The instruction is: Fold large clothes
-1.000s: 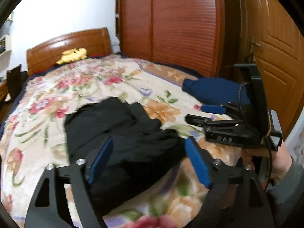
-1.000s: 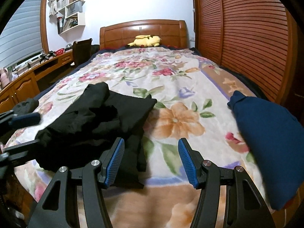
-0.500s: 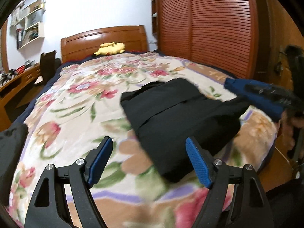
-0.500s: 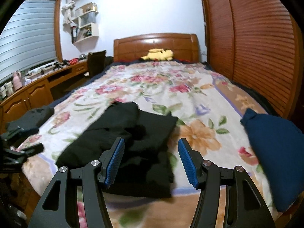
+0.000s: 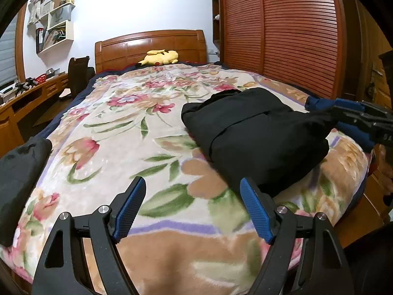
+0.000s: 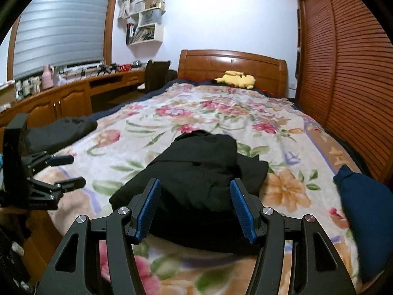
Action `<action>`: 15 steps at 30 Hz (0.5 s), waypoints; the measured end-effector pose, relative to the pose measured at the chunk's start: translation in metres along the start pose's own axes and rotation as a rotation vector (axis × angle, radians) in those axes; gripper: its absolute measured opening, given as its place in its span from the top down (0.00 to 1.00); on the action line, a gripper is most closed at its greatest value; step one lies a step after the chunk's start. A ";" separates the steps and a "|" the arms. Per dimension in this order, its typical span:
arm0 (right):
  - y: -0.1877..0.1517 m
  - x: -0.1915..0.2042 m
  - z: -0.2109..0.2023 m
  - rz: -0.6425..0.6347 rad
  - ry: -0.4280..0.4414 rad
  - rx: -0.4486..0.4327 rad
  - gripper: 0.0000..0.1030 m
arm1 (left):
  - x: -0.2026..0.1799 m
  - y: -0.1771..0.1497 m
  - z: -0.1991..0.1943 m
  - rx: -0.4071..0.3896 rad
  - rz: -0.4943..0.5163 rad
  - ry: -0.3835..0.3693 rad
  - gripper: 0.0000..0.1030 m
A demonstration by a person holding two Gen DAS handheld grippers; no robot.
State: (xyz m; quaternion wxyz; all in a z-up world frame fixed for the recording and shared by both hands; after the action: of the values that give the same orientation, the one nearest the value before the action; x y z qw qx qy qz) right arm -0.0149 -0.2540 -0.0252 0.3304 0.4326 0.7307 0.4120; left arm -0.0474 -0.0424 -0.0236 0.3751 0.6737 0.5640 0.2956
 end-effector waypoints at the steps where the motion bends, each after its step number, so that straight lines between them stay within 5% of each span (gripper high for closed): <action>1: -0.001 -0.001 0.004 -0.006 -0.005 0.008 0.41 | 0.001 -0.001 -0.001 -0.001 -0.002 0.001 0.22; 15: -0.005 -0.007 0.046 0.000 -0.065 0.142 0.41 | 0.016 -0.010 -0.002 0.007 -0.040 0.009 0.22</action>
State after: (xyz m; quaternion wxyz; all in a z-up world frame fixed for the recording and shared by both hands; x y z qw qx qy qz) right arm 0.0250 -0.2470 -0.0492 0.3225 0.4682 0.7469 0.3447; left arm -0.0515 -0.0252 -0.0309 0.3760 0.6624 0.5799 0.2892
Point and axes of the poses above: each gripper's, at about its wrist camera, not at the fingertips, and z roughly the way its jaws point, x to its left, y to its top, the point moved 7 cm from there along z, roughly the way its jaws point, and after that the axes turned 2 degrees about -z, right-handed, at the moved point
